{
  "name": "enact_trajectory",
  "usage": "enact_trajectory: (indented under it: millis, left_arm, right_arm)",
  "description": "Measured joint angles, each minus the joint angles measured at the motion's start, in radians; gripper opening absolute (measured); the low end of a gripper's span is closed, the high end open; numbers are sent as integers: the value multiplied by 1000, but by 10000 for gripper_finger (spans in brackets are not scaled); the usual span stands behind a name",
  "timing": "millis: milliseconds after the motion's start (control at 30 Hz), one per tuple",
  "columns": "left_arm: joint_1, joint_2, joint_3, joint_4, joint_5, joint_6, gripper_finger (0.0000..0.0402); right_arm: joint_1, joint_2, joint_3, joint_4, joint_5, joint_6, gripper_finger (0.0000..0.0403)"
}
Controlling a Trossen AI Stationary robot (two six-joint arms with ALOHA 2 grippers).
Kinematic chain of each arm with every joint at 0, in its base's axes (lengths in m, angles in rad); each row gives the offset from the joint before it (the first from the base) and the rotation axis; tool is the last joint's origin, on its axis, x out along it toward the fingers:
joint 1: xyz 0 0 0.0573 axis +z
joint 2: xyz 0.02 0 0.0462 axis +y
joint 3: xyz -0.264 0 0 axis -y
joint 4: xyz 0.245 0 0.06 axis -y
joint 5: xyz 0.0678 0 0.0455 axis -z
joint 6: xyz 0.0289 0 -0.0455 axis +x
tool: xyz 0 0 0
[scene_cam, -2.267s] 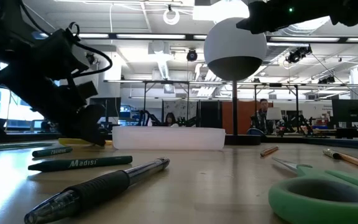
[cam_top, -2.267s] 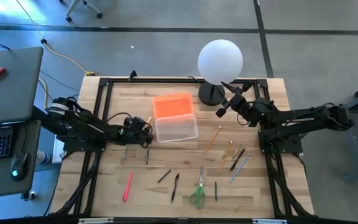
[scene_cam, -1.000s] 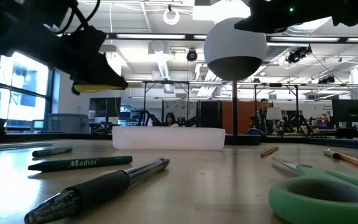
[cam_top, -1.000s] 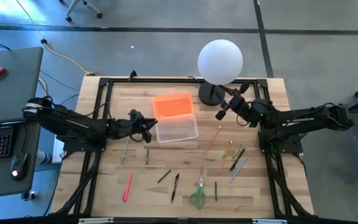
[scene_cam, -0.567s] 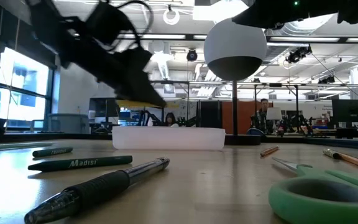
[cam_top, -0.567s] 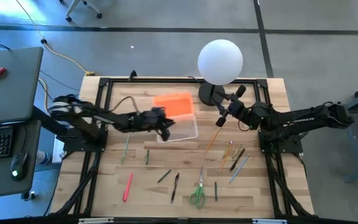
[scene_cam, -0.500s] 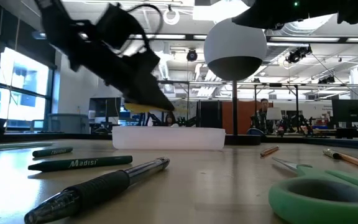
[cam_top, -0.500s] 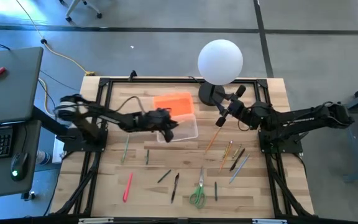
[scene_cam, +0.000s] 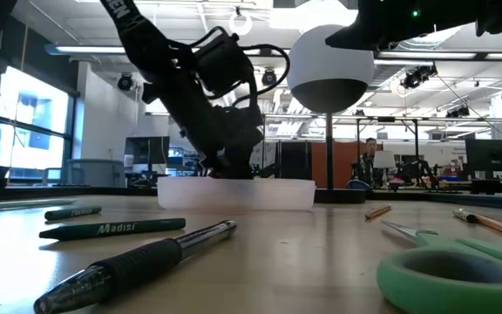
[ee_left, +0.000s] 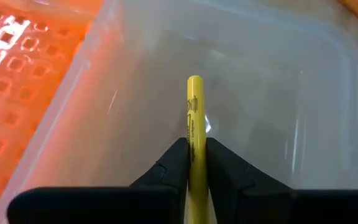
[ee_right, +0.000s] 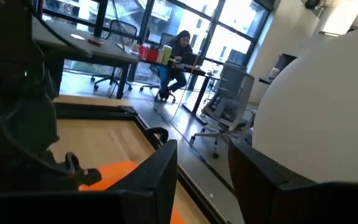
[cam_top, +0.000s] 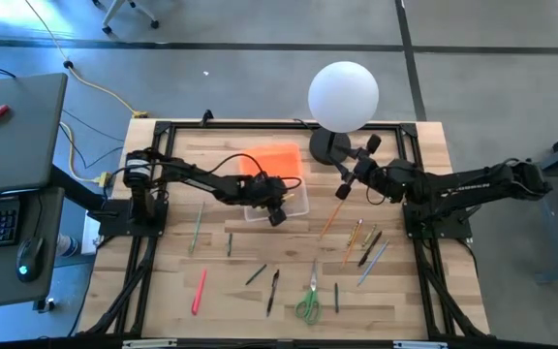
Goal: Pick & place school supplies into a supply box
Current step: Put the yellow pen into the transparent supply box, then put the top orange pencil into the transparent supply box
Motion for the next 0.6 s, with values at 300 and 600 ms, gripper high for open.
enact_trajectory:
  millis: [300,600]
  left_arm:
    - [0,0,5,-22,7,26,142]
    - [0,0,29,-64,-30,51,160]
  right_arm:
    - [38,0,0,-77,-6,0,124]
    - [75,0,0,-271,-57,7,124]
